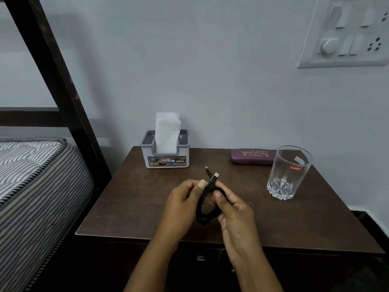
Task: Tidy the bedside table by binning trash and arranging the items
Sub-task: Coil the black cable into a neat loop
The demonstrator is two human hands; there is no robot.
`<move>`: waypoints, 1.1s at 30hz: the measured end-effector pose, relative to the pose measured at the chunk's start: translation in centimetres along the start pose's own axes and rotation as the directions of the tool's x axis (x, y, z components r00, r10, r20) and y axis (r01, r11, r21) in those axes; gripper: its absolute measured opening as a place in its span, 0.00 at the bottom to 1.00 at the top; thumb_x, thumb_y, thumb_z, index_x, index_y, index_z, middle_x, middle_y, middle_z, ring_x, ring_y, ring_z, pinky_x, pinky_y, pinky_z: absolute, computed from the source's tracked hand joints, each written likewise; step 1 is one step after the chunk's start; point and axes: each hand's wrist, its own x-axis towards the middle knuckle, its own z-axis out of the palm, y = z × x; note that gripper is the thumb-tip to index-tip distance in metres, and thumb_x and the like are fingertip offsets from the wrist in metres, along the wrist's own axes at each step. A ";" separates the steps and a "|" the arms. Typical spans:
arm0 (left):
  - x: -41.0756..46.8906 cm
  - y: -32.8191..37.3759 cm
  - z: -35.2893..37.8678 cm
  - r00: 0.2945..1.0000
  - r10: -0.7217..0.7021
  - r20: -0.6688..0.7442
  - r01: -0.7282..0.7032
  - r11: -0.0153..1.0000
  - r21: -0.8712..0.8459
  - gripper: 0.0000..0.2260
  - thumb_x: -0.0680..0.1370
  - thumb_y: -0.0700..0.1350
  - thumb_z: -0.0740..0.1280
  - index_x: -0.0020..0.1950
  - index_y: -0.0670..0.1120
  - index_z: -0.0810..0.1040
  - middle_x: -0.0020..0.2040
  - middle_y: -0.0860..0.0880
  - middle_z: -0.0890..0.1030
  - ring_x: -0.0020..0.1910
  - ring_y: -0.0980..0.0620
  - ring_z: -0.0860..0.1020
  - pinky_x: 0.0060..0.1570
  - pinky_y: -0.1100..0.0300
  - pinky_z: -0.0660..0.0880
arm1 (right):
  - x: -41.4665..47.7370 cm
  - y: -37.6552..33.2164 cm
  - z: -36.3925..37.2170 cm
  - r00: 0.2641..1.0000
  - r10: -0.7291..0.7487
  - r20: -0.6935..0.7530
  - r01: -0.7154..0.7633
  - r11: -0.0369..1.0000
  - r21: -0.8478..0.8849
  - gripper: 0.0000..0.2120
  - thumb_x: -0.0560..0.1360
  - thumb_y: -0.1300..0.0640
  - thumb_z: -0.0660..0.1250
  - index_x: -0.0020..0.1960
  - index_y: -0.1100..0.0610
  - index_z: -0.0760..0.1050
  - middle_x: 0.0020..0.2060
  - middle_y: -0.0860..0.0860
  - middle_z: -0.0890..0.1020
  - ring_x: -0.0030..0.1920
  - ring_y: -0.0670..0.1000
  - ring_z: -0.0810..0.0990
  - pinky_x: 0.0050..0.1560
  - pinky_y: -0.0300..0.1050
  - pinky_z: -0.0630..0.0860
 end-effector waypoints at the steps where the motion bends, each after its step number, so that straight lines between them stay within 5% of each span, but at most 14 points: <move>1: -0.2 0.2 0.0 0.999 -0.015 0.031 0.016 0.999 -0.038 0.07 0.77 0.44 0.65 0.47 0.43 0.82 0.42 0.45 0.85 0.41 0.52 0.82 0.47 0.57 0.78 | 0.0 -0.2 -0.1 1.000 -0.008 0.002 0.008 1.000 -0.006 0.13 0.73 0.68 0.63 0.53 0.57 0.80 0.46 0.54 0.86 0.48 0.49 0.83 0.51 0.41 0.78; 5: -0.4 0.6 -0.3 0.985 -0.093 0.144 0.121 0.972 -0.202 0.15 0.74 0.50 0.65 0.50 0.39 0.82 0.46 0.36 0.84 0.43 0.46 0.81 0.50 0.54 0.78 | 0.1 -0.4 -0.6 1.000 0.025 0.016 -0.026 1.000 0.018 0.13 0.73 0.68 0.64 0.54 0.57 0.78 0.42 0.51 0.86 0.41 0.46 0.83 0.45 0.39 0.80; 8: -0.4 0.5 -0.3 0.979 -0.098 0.176 0.133 0.971 -0.197 0.12 0.73 0.47 0.68 0.53 0.43 0.82 0.48 0.38 0.84 0.44 0.48 0.81 0.51 0.55 0.78 | 0.2 -0.6 -1.0 1.000 0.011 0.011 -0.011 0.999 -0.048 0.10 0.73 0.67 0.66 0.52 0.58 0.79 0.40 0.53 0.85 0.39 0.47 0.83 0.41 0.37 0.80; 12: -0.1 -0.1 -0.6 0.984 -0.136 0.117 0.162 0.952 -0.259 0.07 0.76 0.38 0.66 0.50 0.43 0.83 0.39 0.46 0.84 0.34 0.56 0.79 0.36 0.66 0.78 | 0.4 -0.9 -1.5 0.989 0.100 0.110 -0.095 0.994 -0.052 0.13 0.71 0.65 0.67 0.56 0.61 0.78 0.44 0.59 0.84 0.44 0.53 0.80 0.43 0.38 0.80; 17: 0.2 -0.3 -0.3 0.998 -0.066 0.009 0.067 0.989 -0.135 0.05 0.75 0.39 0.68 0.47 0.44 0.82 0.37 0.50 0.83 0.34 0.55 0.78 0.35 0.65 0.76 | 0.4 -1.1 -1.7 0.986 0.093 0.137 -0.075 0.989 -0.131 0.11 0.72 0.65 0.66 0.53 0.56 0.80 0.41 0.52 0.85 0.41 0.46 0.80 0.45 0.38 0.79; 24: 0.5 -0.2 -0.5 0.988 -0.138 -0.066 0.117 0.961 -0.252 0.03 0.77 0.39 0.65 0.45 0.44 0.77 0.33 0.50 0.80 0.27 0.59 0.73 0.30 0.67 0.73 | 0.1 -1.3 -0.5 0.944 0.237 0.228 -0.276 0.948 0.157 0.14 0.68 0.67 0.64 0.53 0.62 0.77 0.37 0.54 0.84 0.33 0.44 0.80 0.37 0.37 0.80; 29: 0.0 0.0 -0.8 0.964 -0.240 0.117 0.266 0.894 -0.360 0.06 0.78 0.42 0.62 0.51 0.43 0.78 0.42 0.46 0.81 0.40 0.52 0.78 0.43 0.59 0.76 | 0.2 -0.9 -0.6 0.972 0.183 0.149 -0.208 0.963 0.172 0.11 0.75 0.68 0.62 0.55 0.66 0.77 0.41 0.57 0.84 0.35 0.46 0.80 0.39 0.38 0.81; 33: -0.3 0.4 -0.9 0.963 -0.196 0.183 0.244 0.924 -0.295 0.13 0.74 0.38 0.67 0.58 0.44 0.77 0.52 0.44 0.83 0.50 0.50 0.81 0.57 0.55 0.76 | 0.3 -0.7 -0.9 0.988 0.127 0.088 -0.138 0.982 0.129 0.10 0.76 0.66 0.62 0.55 0.64 0.78 0.46 0.59 0.84 0.40 0.48 0.82 0.41 0.39 0.81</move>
